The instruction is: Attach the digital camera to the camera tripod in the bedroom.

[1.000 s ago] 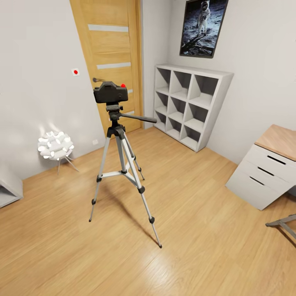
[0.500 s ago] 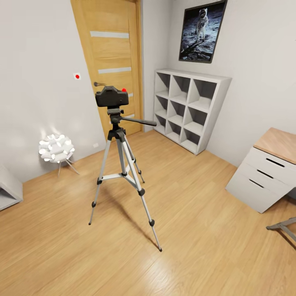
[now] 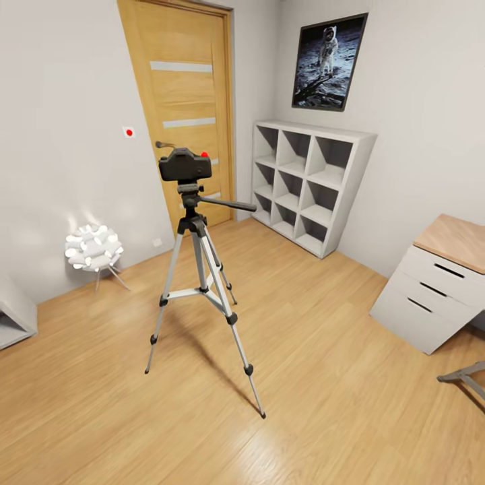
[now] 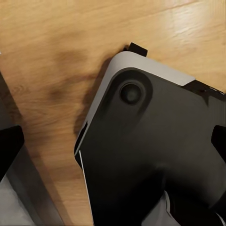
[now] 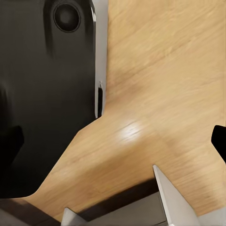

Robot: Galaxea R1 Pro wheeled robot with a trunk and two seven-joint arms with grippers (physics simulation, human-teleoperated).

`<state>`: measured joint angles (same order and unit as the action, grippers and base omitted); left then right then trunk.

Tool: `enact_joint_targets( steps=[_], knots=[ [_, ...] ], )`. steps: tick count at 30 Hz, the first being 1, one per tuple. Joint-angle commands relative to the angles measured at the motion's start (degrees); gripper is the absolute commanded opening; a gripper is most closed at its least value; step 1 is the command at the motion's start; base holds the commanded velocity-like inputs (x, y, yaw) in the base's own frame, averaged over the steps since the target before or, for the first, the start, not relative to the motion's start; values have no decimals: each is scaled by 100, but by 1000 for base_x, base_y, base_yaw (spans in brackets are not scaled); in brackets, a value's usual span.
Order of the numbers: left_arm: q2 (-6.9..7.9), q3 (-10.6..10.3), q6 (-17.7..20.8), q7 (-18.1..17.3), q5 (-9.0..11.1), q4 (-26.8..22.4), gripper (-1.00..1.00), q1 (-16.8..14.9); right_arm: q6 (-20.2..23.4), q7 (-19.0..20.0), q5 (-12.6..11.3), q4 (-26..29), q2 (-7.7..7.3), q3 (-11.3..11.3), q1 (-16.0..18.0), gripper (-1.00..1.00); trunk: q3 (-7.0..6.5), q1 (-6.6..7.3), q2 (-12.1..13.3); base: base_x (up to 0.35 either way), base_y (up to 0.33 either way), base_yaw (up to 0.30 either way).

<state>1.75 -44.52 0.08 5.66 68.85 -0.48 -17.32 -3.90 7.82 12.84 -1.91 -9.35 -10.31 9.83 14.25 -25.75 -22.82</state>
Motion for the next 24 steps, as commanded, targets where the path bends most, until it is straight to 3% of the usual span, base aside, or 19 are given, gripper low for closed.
enact_joint_targets(
  steps=[1, 14, 17, 18, 19, 24],
  knots=[
    [1, -48, 1, 23, 41, -5, 100, -4, -38, 8, 53, -20, -4, -47, 9, 100, 0, -3, -10, 0, 0, 0],
    [1, -48, 1, 23, 42, -5, 100, -3, -5, -32, 75, -5, 13, -31, 10, 100, -121, -3, -10, 0, 0, 0],
    [1, -48, 1, 23, 41, -5, 100, -5, 15, -194, 81, 18, 60, -32, 10, 100, -149, -3, -10, 0, 0, 0],
    [1, -48, 1, 23, 41, -5, 100, -6, 18, -263, 83, 24, 80, -32, 10, 100, -158, -3, -10, 0, 0, 0],
    [1, -48, 1, 23, 41, -5, 100, -5, 36, -619, 85, 39, 219, -28, 10, 100, -167, -3, -10, 0, 0, 0],
    [1, -48, 1, 23, 41, -5, 100, -2, 47, -925, 70, 42, 364, -41, 10, 100, -214, -3, -10, 0, 0, 0]
  ],
)
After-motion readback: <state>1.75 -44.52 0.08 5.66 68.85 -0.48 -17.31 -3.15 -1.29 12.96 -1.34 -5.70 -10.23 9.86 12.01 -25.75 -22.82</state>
